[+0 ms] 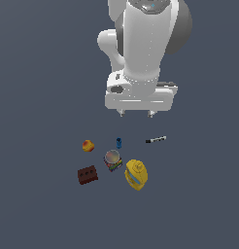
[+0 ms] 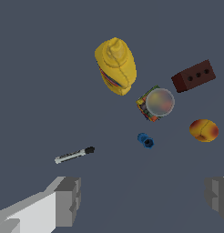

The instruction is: Pick up a designated object from a clutter of objects.

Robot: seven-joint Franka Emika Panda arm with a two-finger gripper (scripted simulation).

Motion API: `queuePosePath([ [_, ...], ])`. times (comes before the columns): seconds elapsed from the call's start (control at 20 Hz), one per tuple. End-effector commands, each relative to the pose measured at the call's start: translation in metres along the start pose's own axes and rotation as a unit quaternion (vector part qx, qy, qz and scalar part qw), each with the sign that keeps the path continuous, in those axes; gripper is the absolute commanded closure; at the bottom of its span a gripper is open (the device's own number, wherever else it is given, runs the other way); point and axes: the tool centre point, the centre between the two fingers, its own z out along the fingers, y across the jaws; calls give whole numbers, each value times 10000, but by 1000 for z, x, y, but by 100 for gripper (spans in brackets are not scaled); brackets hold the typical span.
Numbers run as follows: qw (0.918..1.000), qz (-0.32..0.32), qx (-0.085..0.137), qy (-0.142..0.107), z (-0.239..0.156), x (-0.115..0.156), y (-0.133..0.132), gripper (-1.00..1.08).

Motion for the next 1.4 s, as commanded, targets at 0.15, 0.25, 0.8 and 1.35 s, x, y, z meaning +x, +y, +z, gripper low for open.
queuePosePath([
  [0.15, 9985, 544, 42, -9, 22, 0, -17, -92],
  [0.25, 9971, 763, 56, -13, 31, -1, -23, -92],
  [0.8, 9804, 1968, 96, -35, 80, -8, -57, -92],
  [1.35, 9487, 3160, 86, -32, 126, -21, -86, -92],
])
